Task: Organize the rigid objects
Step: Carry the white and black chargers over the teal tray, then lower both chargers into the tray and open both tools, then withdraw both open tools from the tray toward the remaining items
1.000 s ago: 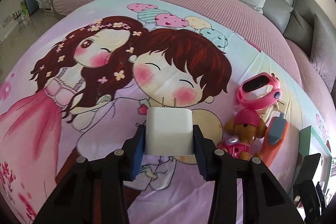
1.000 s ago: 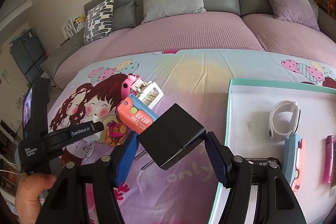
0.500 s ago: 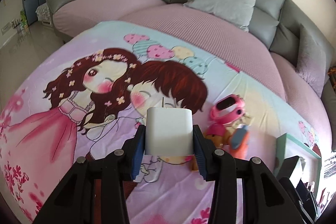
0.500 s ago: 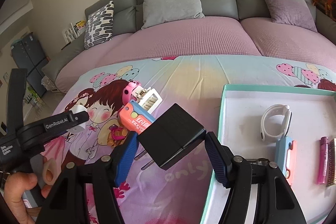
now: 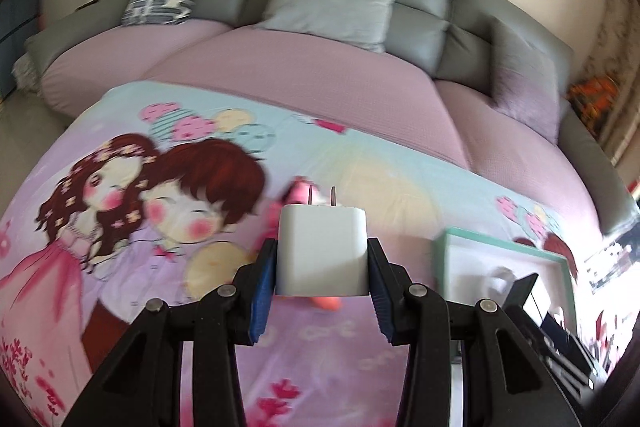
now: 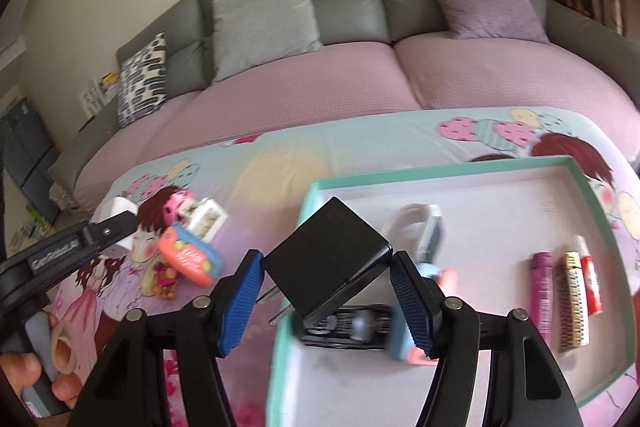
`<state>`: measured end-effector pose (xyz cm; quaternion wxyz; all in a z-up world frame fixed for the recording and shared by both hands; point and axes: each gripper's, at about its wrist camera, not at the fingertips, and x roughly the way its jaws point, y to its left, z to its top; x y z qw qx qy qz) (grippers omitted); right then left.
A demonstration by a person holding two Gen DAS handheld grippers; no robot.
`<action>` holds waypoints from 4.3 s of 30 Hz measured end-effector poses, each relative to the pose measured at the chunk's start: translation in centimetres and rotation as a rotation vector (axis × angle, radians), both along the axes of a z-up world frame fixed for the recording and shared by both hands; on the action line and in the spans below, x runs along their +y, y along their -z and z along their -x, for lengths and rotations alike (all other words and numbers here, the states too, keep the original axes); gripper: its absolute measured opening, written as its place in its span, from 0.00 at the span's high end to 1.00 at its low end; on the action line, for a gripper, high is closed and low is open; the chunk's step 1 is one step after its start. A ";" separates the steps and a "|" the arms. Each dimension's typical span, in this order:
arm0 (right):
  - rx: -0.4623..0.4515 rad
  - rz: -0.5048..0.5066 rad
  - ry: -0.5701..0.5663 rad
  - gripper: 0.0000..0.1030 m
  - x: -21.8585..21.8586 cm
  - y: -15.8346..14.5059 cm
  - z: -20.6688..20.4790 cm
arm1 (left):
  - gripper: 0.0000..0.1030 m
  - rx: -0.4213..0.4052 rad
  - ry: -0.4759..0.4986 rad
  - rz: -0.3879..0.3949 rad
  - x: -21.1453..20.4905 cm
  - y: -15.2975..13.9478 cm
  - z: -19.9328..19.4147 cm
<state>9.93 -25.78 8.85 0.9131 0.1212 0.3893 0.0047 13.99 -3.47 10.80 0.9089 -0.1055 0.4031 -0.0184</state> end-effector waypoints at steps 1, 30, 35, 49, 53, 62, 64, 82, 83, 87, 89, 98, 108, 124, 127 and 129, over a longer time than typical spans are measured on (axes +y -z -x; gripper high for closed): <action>0.006 0.002 0.021 0.34 -0.8 0.0 0.1 | 0.57 -0.003 0.019 -0.003 -0.8 -0.1 0.1; 0.086 0.001 0.233 0.34 -11.4 1.3 2.2 | 0.57 0.061 0.343 -0.092 -16.0 2.9 0.5; 0.099 -0.020 0.195 0.34 -10.5 2.5 1.2 | 0.57 0.110 0.280 -0.101 -14.5 4.6 -1.1; 0.163 0.026 0.170 0.34 -9.5 4.0 0.4 | 0.56 0.123 0.267 -0.142 -14.8 5.6 -1.6; 0.168 0.035 0.167 0.34 -9.4 4.0 0.3 | 0.56 0.122 0.268 -0.160 -14.9 5.6 -1.5; 0.179 0.057 0.165 0.33 -9.2 4.0 0.2 | 0.54 0.126 0.277 -0.169 -15.1 5.7 -1.5; 0.181 0.059 0.166 0.33 -9.2 3.9 0.2 | 0.53 0.129 0.280 -0.169 -15.1 5.6 -1.4; 0.151 0.074 0.163 0.28 -8.9 3.0 0.4 | 0.46 0.100 0.244 -0.143 -13.6 3.9 -1.1; 0.152 0.076 0.163 0.28 -8.8 3.0 0.4 | 0.46 0.098 0.237 -0.140 -13.4 3.8 -1.2; 0.154 0.083 0.153 0.27 -8.6 3.1 0.2 | 0.45 0.090 0.206 -0.144 -12.9 3.5 -1.4; 0.151 0.089 0.149 0.23 -8.4 3.1 0.2 | 0.44 0.089 0.198 -0.149 -12.7 3.5 -1.4; 0.143 0.100 0.149 0.10 -8.1 3.2 0.2 | 0.11 0.061 0.094 -0.182 -11.0 3.1 -1.6; 0.129 0.099 0.154 0.00 -8.0 3.0 0.2 | 0.09 0.063 0.020 -0.199 -9.6 3.6 -1.8; 0.061 0.063 0.062 0.00 -4.4 1.6 -0.2 | 0.08 0.059 -0.032 -0.202 -6.0 2.5 -1.7; 0.019 0.054 0.020 0.00 -2.7 1.0 -0.3 | 0.08 0.047 -0.090 -0.196 -3.2 1.8 -1.4; 0.004 0.040 -0.012 0.00 -1.4 0.8 -0.5 | 0.08 0.045 -0.148 -0.191 -1.0 1.5 -1.1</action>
